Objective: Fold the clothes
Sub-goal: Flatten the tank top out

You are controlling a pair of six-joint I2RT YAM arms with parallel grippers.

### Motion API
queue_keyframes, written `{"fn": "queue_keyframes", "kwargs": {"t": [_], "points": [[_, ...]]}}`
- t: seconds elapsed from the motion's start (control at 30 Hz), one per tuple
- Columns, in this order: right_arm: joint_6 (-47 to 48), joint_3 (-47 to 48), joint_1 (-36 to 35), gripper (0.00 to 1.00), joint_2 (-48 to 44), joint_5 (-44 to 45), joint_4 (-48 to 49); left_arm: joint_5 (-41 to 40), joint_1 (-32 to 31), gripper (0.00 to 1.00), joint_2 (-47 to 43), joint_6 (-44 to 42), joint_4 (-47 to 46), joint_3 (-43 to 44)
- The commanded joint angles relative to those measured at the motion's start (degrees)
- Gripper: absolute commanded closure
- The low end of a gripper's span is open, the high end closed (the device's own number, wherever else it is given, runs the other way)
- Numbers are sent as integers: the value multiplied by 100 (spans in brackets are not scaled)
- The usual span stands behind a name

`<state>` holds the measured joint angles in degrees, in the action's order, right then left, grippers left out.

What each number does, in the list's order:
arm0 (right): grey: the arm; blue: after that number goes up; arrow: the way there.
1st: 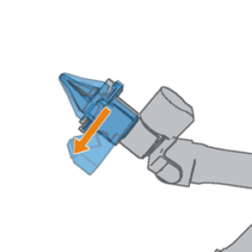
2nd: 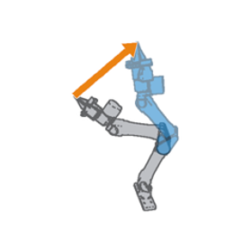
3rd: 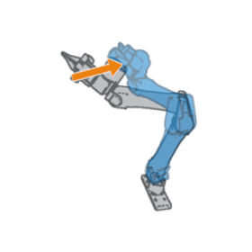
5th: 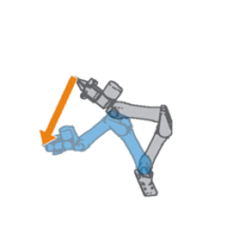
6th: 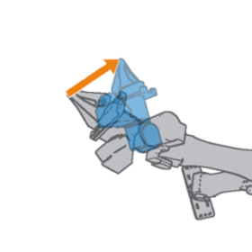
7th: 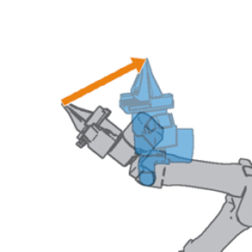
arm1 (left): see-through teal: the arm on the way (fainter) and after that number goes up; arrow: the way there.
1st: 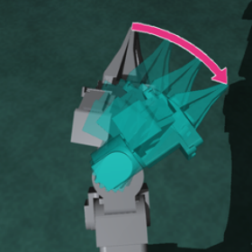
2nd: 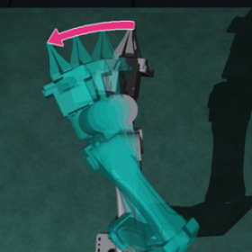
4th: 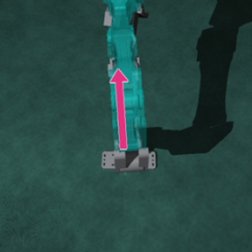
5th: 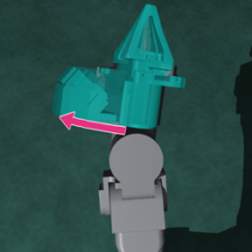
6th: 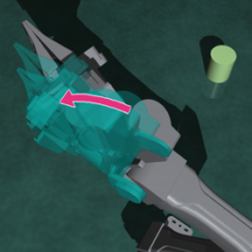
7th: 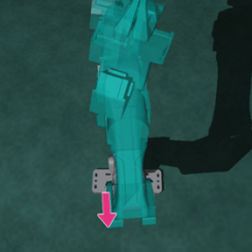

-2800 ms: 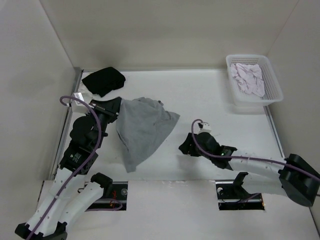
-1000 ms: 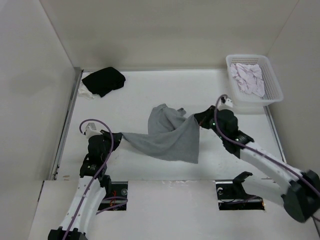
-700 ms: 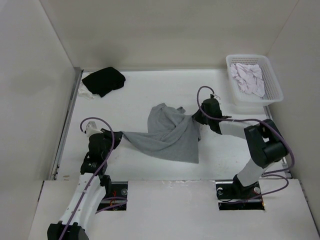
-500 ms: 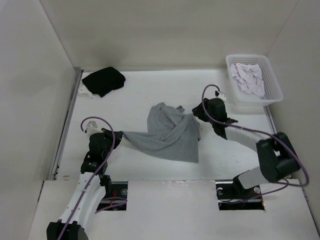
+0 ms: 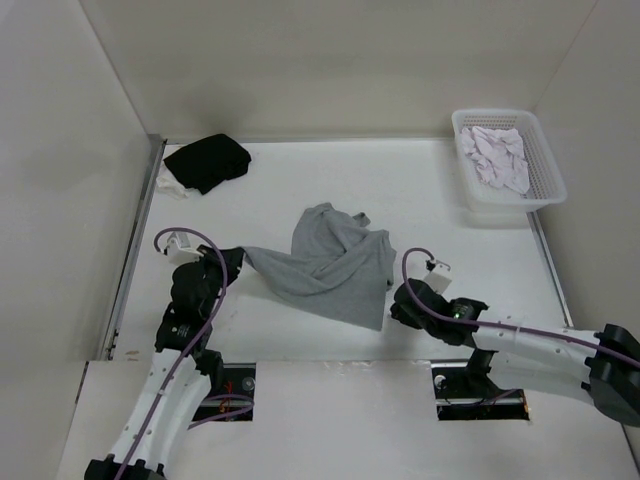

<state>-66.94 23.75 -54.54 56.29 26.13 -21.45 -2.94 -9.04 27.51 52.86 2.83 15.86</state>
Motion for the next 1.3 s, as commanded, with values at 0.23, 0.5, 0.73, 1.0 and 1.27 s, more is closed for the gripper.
{"fn": "queue_keyframes", "kwargs": {"t": [0.23, 0.5, 0.73, 1.0, 1.27], "points": [[-1058, 683, -1272, 58, 900, 357, -694, -225, -155, 95, -228, -118, -230, 85], [-1172, 851, -1449, 56, 1436, 402, -421, -181, -278, 95, -202, -92, -345, -30], [-1102, 1053, -1458, 56, 1841, 428, -395, -137, -331, 95, -176, -39, -424, -118], [-1137, 1237, -1458, 65, 2166, 235, -948, -137, -322, 95, -158, -57, -432, -109], [-1076, 1264, -1441, 67, 2360, 24, -1072, -137, -261, 95, -158, -13, -494, -127]]}}
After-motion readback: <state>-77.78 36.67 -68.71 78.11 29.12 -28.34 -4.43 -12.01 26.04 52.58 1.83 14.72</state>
